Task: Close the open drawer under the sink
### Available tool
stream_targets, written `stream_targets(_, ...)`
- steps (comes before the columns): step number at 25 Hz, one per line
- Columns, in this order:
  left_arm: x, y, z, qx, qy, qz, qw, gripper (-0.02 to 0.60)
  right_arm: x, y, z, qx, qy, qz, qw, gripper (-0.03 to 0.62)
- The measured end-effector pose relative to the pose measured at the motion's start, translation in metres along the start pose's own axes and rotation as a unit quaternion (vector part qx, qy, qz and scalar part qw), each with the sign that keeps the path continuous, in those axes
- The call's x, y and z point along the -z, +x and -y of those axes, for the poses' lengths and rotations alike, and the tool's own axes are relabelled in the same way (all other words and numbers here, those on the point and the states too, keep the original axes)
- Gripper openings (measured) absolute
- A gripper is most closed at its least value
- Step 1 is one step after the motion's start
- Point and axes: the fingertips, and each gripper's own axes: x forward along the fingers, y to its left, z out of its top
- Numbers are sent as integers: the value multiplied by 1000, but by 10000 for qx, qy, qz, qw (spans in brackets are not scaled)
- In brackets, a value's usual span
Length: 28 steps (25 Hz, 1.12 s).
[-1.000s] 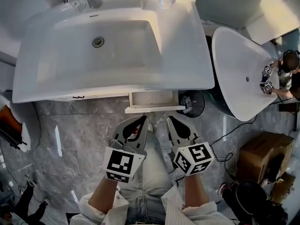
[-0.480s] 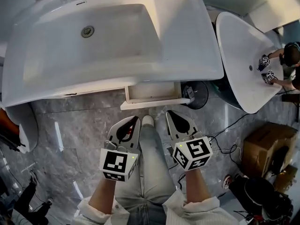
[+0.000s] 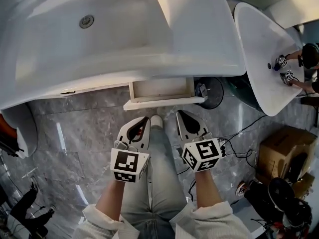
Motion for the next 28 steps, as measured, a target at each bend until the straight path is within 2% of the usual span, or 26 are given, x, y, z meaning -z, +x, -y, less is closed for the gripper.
stream_targets(7, 23, 18, -9, -161, -1, -164, 9997, 15, 19, 23, 6, -52, -81, 15, 10000, 9)
stream_targets(18, 34, 45, -14, -304, 210, -62, 9993, 15, 44, 47, 10, -129, -285, -134, 9994, 9)
stream_targets(28, 38, 53, -23, -363, 327, -12, 9988, 15, 44, 54, 13, 109, -416, 61, 9991, 9)
